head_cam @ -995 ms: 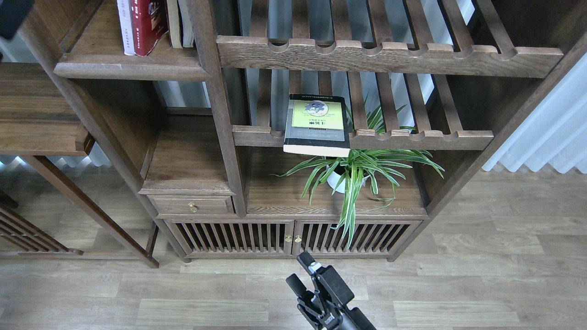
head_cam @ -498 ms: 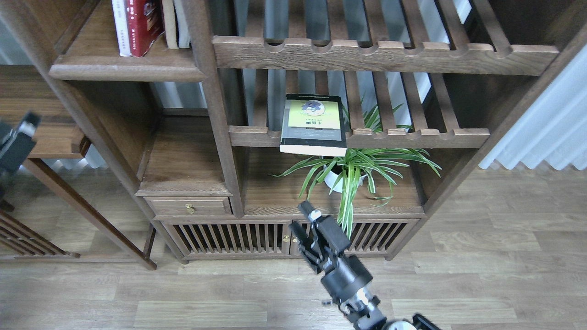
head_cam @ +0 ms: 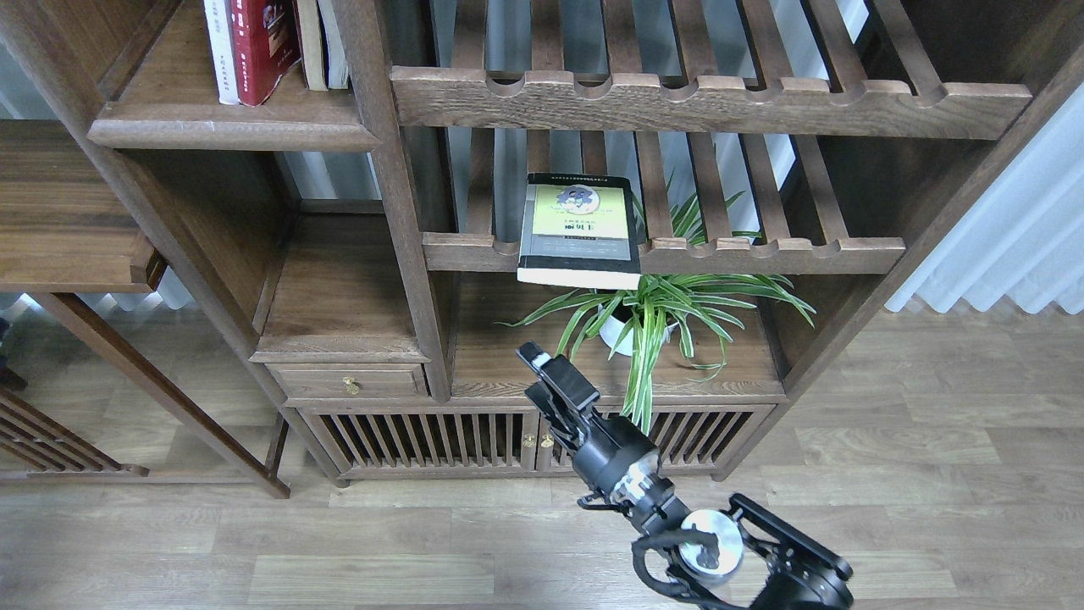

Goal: Organize books on shelf
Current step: 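Reach the right gripper up and grasp the green-covered book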

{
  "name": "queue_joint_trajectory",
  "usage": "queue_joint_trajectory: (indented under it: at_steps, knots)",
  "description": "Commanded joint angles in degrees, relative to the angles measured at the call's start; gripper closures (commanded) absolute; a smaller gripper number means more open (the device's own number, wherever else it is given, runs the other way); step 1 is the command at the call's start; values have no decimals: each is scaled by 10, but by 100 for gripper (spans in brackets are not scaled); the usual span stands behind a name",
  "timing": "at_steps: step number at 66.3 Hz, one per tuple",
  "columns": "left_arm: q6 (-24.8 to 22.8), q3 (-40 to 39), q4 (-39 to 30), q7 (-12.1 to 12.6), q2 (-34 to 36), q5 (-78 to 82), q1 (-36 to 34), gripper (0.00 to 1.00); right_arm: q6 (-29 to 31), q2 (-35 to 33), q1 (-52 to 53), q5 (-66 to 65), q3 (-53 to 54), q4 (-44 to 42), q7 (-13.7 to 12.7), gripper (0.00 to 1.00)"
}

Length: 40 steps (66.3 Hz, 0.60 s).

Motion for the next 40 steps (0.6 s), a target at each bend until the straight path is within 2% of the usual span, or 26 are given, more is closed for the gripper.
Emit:
queue_joint_trajectory:
  at_steps: [1, 8, 15, 29, 40]
  knots:
    - [0, -2, 0, 2, -1, 1, 0, 1, -29, 0, 53, 28, -4, -32, 5, 2]
    - [0, -3, 0, 3, -1, 0, 0, 1, -32, 0, 93, 57, -4, -45, 17, 2]
    - [0, -3, 0, 3, -1, 0, 1, 1, -35, 0, 116, 63, -8, -48, 17, 2]
    - [0, -6, -2, 5, -4, 0, -1, 1, -84, 0, 152, 82, -16, -78, 17, 3]
    - [0, -11, -1, 5, -4, 1, -1, 1, -86, 0, 161, 89, -16, -97, 17, 7]
